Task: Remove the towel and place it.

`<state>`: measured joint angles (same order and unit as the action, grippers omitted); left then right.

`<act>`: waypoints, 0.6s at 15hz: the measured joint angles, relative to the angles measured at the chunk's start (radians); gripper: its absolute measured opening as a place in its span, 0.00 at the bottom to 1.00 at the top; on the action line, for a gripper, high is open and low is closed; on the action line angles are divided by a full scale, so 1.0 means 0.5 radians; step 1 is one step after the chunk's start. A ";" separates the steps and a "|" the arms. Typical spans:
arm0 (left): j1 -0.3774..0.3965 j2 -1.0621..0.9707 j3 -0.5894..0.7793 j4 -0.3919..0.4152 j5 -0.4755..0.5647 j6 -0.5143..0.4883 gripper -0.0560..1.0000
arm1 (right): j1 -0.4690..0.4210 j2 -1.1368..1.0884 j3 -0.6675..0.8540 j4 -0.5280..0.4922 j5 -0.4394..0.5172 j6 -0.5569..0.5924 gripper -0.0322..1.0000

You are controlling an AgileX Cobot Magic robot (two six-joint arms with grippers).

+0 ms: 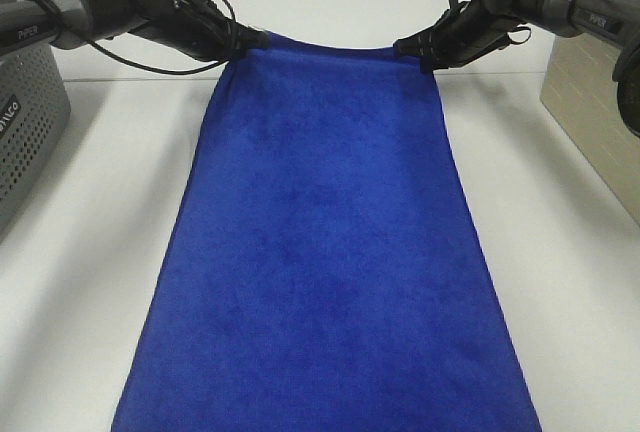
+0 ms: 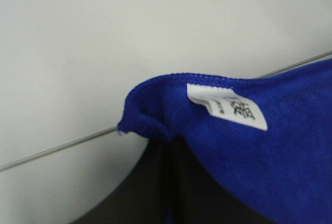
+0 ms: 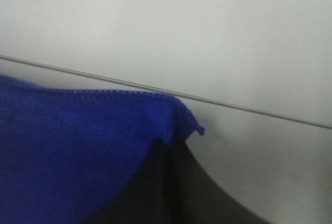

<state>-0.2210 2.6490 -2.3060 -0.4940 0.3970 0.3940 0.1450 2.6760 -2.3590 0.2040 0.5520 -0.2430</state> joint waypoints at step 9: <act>-0.002 0.030 0.000 0.128 -0.108 0.008 0.07 | 0.002 0.048 0.000 0.222 -0.162 -0.242 0.05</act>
<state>-0.2220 2.6640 -2.3060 -0.4300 0.3430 0.3980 0.1460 2.7000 -2.3590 0.3150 0.4710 -0.3640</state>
